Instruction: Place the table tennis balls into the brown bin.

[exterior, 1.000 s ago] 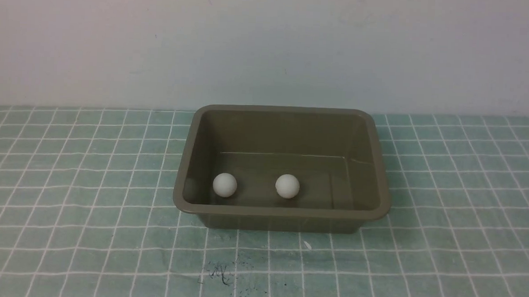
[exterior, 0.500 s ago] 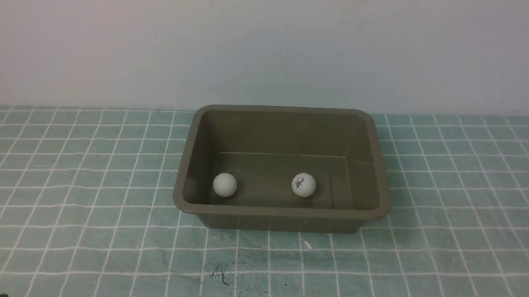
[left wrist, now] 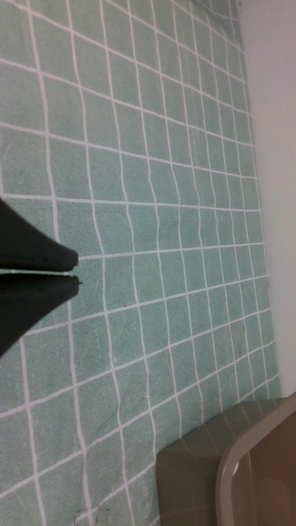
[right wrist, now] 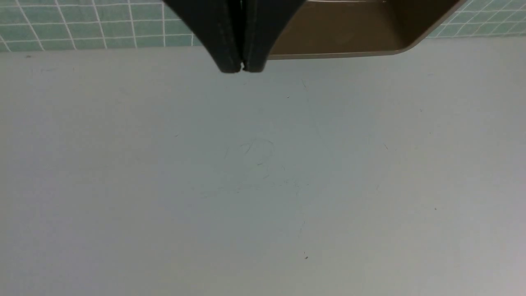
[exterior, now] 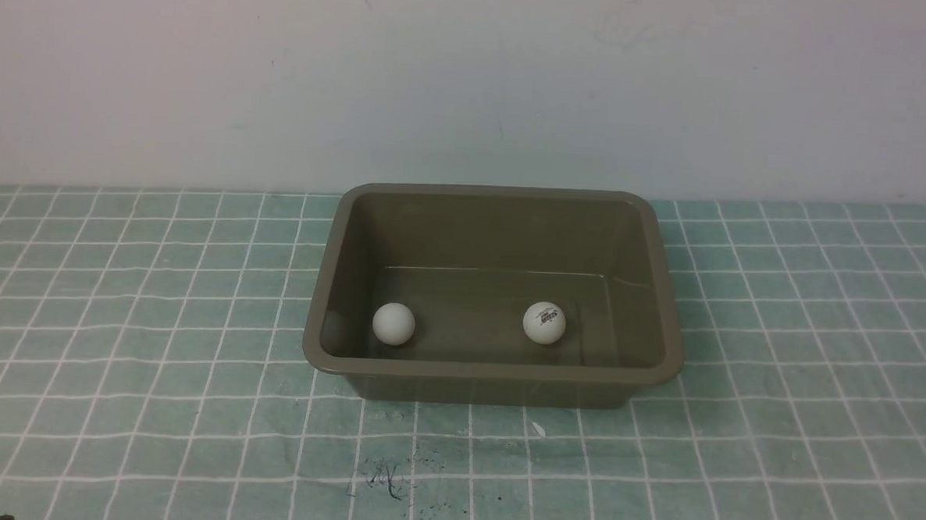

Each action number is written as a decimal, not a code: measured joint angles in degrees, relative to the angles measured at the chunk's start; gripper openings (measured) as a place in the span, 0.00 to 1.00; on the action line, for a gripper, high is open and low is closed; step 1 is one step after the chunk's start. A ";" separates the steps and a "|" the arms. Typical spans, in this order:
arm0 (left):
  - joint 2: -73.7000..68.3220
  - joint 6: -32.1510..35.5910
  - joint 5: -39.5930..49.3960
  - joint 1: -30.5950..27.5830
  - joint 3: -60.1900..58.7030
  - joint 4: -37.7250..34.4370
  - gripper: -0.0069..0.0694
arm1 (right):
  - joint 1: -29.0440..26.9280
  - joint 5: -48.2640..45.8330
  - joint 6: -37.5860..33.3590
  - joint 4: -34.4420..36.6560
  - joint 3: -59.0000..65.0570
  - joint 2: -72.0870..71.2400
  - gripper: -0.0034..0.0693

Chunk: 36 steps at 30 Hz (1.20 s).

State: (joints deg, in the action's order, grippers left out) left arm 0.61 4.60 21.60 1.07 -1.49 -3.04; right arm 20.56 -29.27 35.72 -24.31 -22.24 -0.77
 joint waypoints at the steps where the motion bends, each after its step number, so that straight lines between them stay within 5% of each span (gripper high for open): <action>1: 0.00 0.00 0.00 0.00 0.00 0.00 0.08 | 0.00 0.00 -0.14 0.00 0.00 0.00 0.03; 13: 0.00 0.00 0.02 0.00 0.00 0.00 0.08 | 0.00 1.61 -24.02 21.62 1.79 0.00 0.03; 18: 0.00 0.00 0.06 0.00 0.00 0.00 0.08 | -1.00 3.14 -25.56 19.45 6.64 0.00 0.03; 27: 0.00 0.00 0.06 0.00 0.00 0.00 0.08 | -16.78 3.21 -25.56 16.77 21.14 0.00 0.03; 36: 0.00 -0.01 0.12 0.00 0.00 0.15 0.08 | -19.44 7.21 -25.64 16.16 23.34 0.06 0.03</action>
